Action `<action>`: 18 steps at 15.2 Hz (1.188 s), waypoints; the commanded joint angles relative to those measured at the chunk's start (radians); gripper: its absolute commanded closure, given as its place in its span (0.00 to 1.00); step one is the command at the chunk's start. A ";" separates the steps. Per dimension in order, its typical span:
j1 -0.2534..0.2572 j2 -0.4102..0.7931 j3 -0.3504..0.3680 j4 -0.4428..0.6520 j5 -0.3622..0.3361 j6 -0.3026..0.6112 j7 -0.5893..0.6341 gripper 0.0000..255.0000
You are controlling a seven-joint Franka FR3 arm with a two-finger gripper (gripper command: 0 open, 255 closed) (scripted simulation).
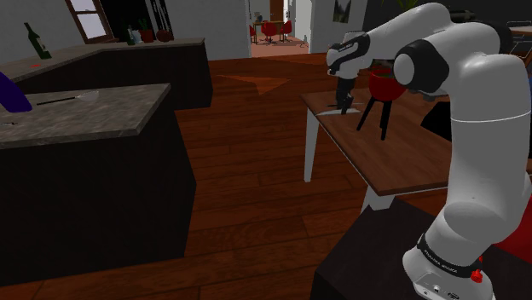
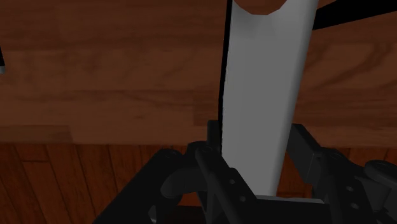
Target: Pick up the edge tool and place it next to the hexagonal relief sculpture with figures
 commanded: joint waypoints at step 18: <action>0.045 -0.307 -0.064 -0.231 -0.166 -0.030 0.009 1.00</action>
